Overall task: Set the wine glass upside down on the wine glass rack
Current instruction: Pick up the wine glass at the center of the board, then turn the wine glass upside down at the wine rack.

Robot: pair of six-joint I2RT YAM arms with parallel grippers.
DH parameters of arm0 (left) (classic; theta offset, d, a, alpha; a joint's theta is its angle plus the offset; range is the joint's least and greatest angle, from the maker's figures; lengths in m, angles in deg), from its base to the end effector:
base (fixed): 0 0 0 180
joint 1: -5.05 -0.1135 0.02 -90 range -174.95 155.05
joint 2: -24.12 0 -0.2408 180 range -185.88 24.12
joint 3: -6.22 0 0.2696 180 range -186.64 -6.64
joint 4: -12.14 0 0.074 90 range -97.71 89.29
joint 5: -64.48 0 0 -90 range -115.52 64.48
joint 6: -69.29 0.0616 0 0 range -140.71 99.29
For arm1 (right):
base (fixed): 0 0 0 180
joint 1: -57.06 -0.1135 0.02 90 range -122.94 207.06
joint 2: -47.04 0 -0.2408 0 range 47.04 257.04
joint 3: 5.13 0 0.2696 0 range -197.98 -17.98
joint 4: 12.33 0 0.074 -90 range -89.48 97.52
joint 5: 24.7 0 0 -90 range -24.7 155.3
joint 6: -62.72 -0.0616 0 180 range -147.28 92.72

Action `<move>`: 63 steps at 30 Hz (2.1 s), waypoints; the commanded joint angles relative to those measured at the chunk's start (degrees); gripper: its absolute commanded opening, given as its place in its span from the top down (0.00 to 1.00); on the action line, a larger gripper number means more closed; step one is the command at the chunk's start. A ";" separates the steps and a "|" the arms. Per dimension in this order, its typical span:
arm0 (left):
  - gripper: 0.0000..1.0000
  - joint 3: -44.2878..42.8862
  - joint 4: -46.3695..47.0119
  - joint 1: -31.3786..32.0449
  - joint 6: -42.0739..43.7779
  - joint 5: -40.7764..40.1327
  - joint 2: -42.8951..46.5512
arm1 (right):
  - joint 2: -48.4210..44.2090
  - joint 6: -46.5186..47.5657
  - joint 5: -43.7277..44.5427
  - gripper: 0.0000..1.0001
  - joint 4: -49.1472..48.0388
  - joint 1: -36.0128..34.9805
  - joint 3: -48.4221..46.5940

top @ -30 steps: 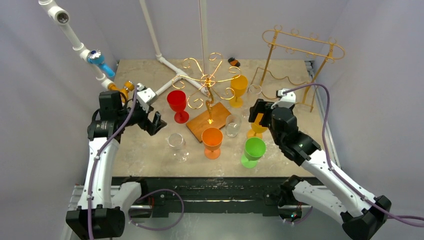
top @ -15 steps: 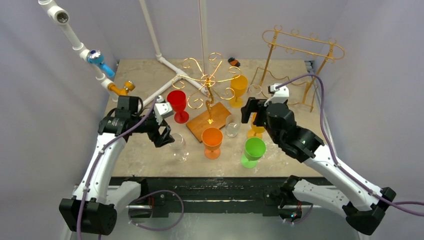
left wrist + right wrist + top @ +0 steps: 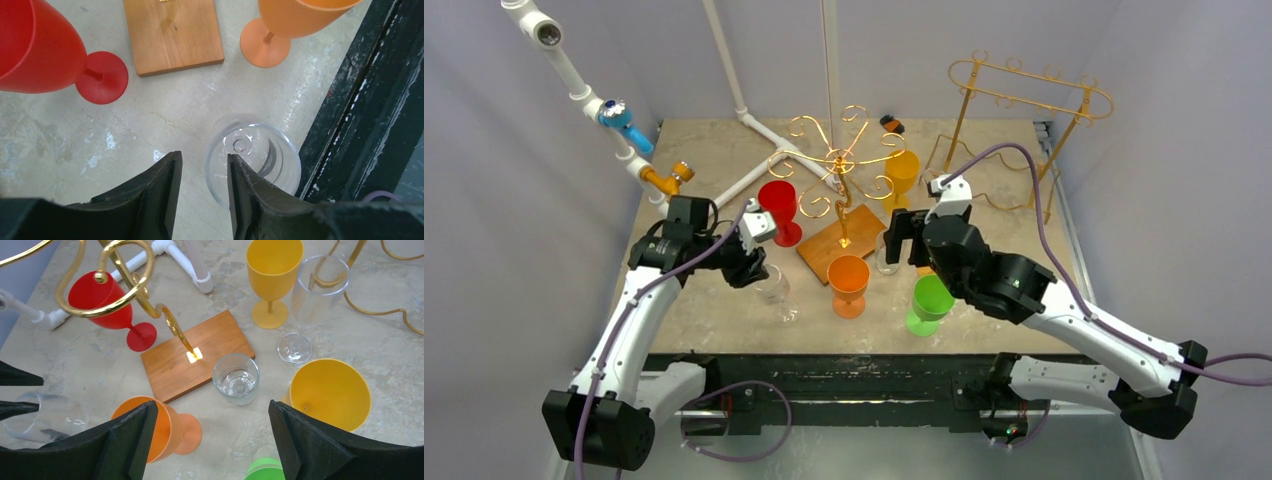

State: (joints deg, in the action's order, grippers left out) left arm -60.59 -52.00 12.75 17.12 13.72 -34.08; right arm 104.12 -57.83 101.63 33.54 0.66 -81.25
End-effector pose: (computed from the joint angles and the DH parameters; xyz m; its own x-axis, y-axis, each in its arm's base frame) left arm 0.2213 -0.0692 0.2582 -0.3640 0.5286 -0.7669 0.8633 0.5006 -0.0648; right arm 0.1711 0.1916 0.3478 -0.4075 0.1267 -0.9044 -0.1990 0.9542 0.2233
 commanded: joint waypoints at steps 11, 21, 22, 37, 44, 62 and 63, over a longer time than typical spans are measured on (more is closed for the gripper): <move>0.96 2.83 -5.47 0.47 8.50 -6.64 3.16 | 3.46 -7.05 8.14 0.09 3.11 -11.50 -5.80; 1.00 0.54 -13.35 0.47 14.76 -4.19 5.81 | 6.68 -9.48 7.12 0.07 0.37 -15.69 -6.22; 1.00 -0.74 -13.71 0.47 14.29 -4.30 5.86 | 7.03 -9.67 6.94 0.07 0.24 -16.18 -6.60; 1.00 -37.32 -6.03 0.43 4.28 -2.68 10.33 | 8.52 -11.62 -0.01 0.01 -4.18 -20.25 -16.00; 1.00 -35.87 13.26 0.39 -0.21 -5.47 18.36 | 7.61 -13.42 -8.78 0.01 -19.74 -22.81 -17.55; 1.00 -22.65 41.33 -2.24 12.06 1.29 31.56 | 22.66 -23.78 -26.93 0.01 -68.95 -23.03 -21.37; 1.00 -21.55 43.19 -2.54 12.62 2.03 32.39 | 23.51 -24.41 -27.02 0.01 -69.26 -23.05 -22.09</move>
State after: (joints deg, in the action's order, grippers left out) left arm -85.42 -19.52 11.71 24.22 11.73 -4.27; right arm 125.04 -79.51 77.53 -27.11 -22.07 -98.69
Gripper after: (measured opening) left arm 0.187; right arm 0.987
